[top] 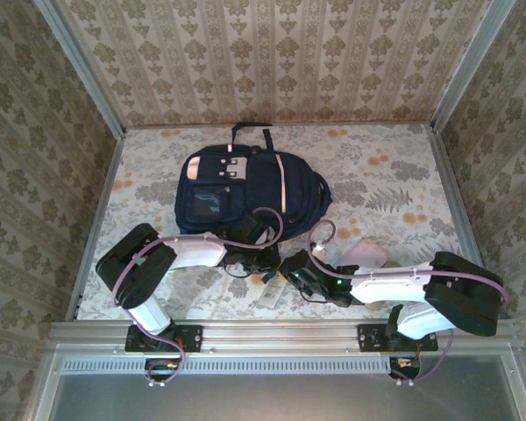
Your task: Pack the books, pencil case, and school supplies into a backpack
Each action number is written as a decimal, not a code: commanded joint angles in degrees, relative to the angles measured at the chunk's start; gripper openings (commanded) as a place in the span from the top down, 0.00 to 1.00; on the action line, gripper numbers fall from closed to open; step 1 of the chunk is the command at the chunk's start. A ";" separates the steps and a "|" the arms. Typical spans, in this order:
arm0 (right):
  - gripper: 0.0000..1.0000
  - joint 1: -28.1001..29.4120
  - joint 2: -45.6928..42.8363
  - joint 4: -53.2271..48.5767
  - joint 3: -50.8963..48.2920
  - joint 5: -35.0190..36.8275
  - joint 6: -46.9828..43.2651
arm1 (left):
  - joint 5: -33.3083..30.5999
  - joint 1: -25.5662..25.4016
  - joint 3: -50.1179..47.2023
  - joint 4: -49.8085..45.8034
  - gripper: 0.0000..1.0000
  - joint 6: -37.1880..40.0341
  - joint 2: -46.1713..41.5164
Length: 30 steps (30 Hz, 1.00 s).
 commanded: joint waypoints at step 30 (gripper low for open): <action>1.00 -23.88 -30.92 -28.01 6.15 1.69 -28.43 | 2.93 17.51 28.26 -21.88 0.41 8.07 -9.30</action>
